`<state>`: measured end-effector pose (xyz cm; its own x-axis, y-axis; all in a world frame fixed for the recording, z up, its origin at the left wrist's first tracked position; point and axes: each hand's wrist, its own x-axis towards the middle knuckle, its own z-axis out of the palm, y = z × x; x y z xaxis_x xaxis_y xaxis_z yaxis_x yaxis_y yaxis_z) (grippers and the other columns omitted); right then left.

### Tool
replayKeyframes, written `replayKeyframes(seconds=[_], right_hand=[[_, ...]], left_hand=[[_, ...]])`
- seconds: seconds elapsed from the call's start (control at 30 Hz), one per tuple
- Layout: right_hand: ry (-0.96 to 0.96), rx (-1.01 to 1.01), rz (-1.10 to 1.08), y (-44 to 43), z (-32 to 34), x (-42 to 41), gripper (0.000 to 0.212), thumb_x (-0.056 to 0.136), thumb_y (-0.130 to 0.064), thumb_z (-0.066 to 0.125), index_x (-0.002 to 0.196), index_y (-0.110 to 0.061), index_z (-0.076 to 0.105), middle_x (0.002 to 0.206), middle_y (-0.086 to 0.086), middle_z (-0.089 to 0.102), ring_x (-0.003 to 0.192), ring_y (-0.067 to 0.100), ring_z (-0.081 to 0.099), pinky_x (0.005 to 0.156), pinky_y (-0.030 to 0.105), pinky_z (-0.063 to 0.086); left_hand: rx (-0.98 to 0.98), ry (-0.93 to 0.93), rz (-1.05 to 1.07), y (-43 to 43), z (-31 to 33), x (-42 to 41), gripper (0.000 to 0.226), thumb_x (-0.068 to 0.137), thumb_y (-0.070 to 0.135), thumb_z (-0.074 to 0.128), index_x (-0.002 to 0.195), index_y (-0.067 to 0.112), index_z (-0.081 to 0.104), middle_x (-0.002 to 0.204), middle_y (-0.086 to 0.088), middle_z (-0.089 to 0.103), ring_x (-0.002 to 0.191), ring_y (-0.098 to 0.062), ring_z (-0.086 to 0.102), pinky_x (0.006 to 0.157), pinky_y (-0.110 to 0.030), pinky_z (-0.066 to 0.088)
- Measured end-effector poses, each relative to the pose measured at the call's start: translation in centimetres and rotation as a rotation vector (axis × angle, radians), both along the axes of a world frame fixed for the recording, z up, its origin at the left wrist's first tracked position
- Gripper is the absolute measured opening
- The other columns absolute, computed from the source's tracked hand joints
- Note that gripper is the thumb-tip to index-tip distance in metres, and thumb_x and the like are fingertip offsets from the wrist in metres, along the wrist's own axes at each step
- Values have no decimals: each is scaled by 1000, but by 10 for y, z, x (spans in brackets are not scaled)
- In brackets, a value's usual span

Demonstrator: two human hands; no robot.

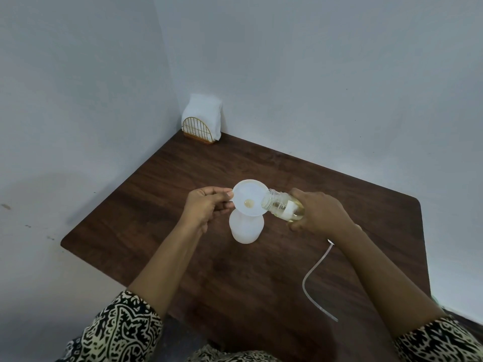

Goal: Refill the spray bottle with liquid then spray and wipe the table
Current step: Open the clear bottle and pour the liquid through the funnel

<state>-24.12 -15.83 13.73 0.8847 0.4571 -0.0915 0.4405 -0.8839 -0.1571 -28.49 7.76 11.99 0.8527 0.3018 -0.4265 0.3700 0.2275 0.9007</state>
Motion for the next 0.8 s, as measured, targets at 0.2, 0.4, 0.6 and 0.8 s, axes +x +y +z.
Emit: replayKeyframes(seconds=[0.2, 0.4, 0.6, 0.8], right_hand=[[10, -5, -7, 0, 4, -2, 48, 72, -40, 71, 111, -24, 50, 97, -6, 65, 80, 17, 56, 63, 25, 33], [16, -12, -8, 1, 5, -2, 47, 72, -39, 71, 112, -23, 50, 97, -6, 65, 74, 13, 47, 56, 24, 29], [12, -18, -2, 0, 5, -2, 47, 72, -40, 71, 111, -23, 50, 97, -6, 65, 75, 13, 47, 56, 25, 28], [16, -10, -7, 0, 3, -1, 47, 72, -40, 71, 111, -24, 50, 97, -5, 65, 75, 14, 49, 59, 25, 32]], left_hand=[[1, -2, -1, 0, 0, -2, 6, 82, 4, 70, 86, 7, 72, 70, -5, 73, 60, -10, 69, 57, -21, 56], [6, -1, 3, -1, 1, -1, 7, 83, 3, 70, 89, 6, 73, 69, -5, 73, 59, -9, 69, 55, -20, 55], [7, 1, 1, 0, 1, -2, 6, 83, 4, 70, 87, 6, 73, 69, -5, 73, 59, -10, 69, 56, -21, 56], [1, -6, -3, -1, 1, -2, 6, 83, 3, 69, 84, 8, 72, 63, -3, 72, 57, -8, 68, 54, -19, 54]])
